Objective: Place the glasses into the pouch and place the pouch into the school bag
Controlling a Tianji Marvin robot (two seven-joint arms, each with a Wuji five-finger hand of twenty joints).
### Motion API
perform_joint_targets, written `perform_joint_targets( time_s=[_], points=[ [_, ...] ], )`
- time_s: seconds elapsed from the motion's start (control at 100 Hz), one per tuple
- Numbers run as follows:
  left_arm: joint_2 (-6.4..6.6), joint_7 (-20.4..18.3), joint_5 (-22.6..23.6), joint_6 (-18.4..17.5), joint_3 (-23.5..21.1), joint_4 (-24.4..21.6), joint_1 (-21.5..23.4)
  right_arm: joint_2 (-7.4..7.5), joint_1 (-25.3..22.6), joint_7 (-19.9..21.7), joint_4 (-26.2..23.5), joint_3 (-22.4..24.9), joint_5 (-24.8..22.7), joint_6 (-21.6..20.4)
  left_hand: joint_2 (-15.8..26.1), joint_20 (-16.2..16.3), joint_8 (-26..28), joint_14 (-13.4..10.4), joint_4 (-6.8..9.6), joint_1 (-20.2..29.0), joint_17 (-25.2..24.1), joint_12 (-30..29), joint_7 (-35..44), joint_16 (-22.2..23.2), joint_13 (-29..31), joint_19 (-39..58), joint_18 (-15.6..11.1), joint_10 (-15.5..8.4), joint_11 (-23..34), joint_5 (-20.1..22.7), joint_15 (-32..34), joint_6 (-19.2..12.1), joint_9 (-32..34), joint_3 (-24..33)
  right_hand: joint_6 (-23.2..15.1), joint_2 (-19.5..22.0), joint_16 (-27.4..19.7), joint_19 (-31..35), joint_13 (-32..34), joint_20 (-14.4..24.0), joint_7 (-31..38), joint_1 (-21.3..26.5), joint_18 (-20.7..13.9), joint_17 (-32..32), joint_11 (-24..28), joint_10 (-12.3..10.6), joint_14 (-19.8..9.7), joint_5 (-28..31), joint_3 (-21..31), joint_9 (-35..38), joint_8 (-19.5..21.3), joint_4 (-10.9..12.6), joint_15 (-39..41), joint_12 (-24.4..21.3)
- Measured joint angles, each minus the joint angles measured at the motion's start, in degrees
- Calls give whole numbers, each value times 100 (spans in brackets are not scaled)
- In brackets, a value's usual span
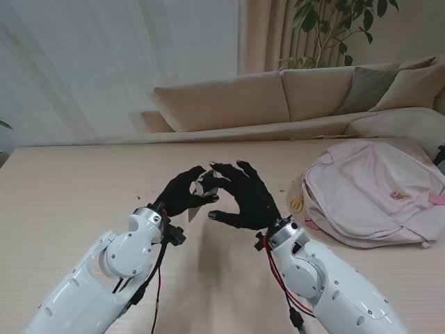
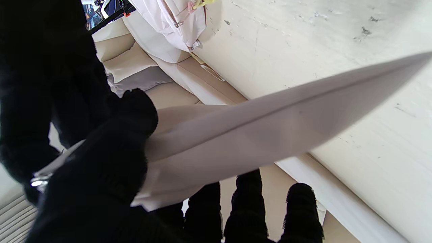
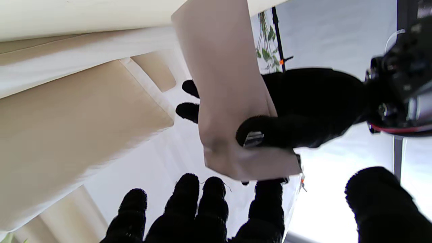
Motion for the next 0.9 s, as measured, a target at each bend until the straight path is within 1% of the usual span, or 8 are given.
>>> perform_joint_targets(
  time_s=[0.18, 0.29, 0.4, 0.44, 0.53, 0.65, 0.75, 0.9],
  points=[
    [-12, 58, 68, -36, 3, 45, -61, -59, -339, 60, -372, 442, 289, -373, 89, 0, 46, 0, 0, -4, 9, 0, 1, 0, 54, 0, 0, 0, 0, 61, 0, -2, 43, -130, -40, -271, 270, 270, 0, 284, 570, 30, 60, -6, 579, 24, 57, 64, 6, 2, 93, 0, 486, 242],
    [-18, 78, 77, -66, -18, 62, -49, -114, -557, -4, -574, 788, 339, -548, 141, 0, 51, 0, 0, -4, 9, 0, 1, 0, 60, 0, 0, 0, 0, 61, 0, -5, 55, -185, -22, -525, 608, 525, 0, 476, 1122, 200, 140, 55, 1740, 130, 154, 164, 4, 2, 361, 25, 1129, 717],
    [-18, 58, 150, -68, -87, 56, 8, -135, -832, 40, -839, 1184, 459, -474, 143, 0, 53, 0, 0, -4, 10, 0, 1, 0, 63, 0, 0, 0, 0, 61, 0, -5, 64, -188, 863, -1062, 835, 1113, 0, 579, 1573, 774, 292, -30, 3125, 442, 405, 356, 8, 2, 618, 3, 1627, 1204],
    [-15, 47, 212, -68, -120, 43, 43, -129, -897, 85, -879, 1311, 415, -393, 143, 0, 55, 0, 0, -4, 10, 0, 1, 0, 64, 0, 0, 0, 0, 61, 0, -5, 64, -189, 1118, -1254, 836, 1380, 0, 427, 1546, 891, 334, -90, 3386, 525, 473, 480, 8, 2, 622, 8, 1640, 1268],
    [0, 21, 306, -69, -193, 2, 137, -83, -1011, 298, -918, 1573, 130, 69, 143, 0, 56, 0, 0, -4, 10, 0, 1, 0, 64, 0, 0, 0, 0, 61, 0, -5, 64, -189, 1470, -1699, 837, 1721, 1, -139, 1472, 889, 407, -153, 3428, 654, 583, 478, 11, 2, 628, 4, 1640, 1271],
    [26, -6, 327, -64, -267, -48, 239, 15, -1239, 599, -927, 1957, -179, 544, 144, 0, 57, 0, 0, -4, 10, 0, 1, 0, 64, 0, 0, 0, 0, 62, 0, -5, 65, -189, 1700, -2329, 759, 1727, 1, -294, 1184, 567, 531, -191, 2985, 772, 691, 379, 554, 2, 502, 25, 1426, 1169],
    [51, -70, 367, -46, -303, -75, 277, 103, -1484, 789, -908, 2274, -389, 735, 144, 0, 57, 0, 0, -4, 10, 0, 1, 0, 64, 0, 0, 0, 0, 62, 0, -5, 65, -189, 1738, -2392, 676, 1727, 1, -295, 797, 435, 579, -232, 2566, 798, 701, 318, 666, 2, 232, 4, 1233, 1037],
    [75, -100, 393, -39, -308, -85, 289, 221, -1679, 925, -760, 2451, -644, 1549, 144, 0, 57, 0, 0, -4, 10, 0, 1, 0, 64, 0, 0, 0, 0, 61, 0, -5, 65, -190, 1798, -2401, 604, 1727, 1, -296, 605, 435, 704, -243, 2320, 828, 724, 318, 666, 2, 143, 4, 1140, 953]
  ],
)
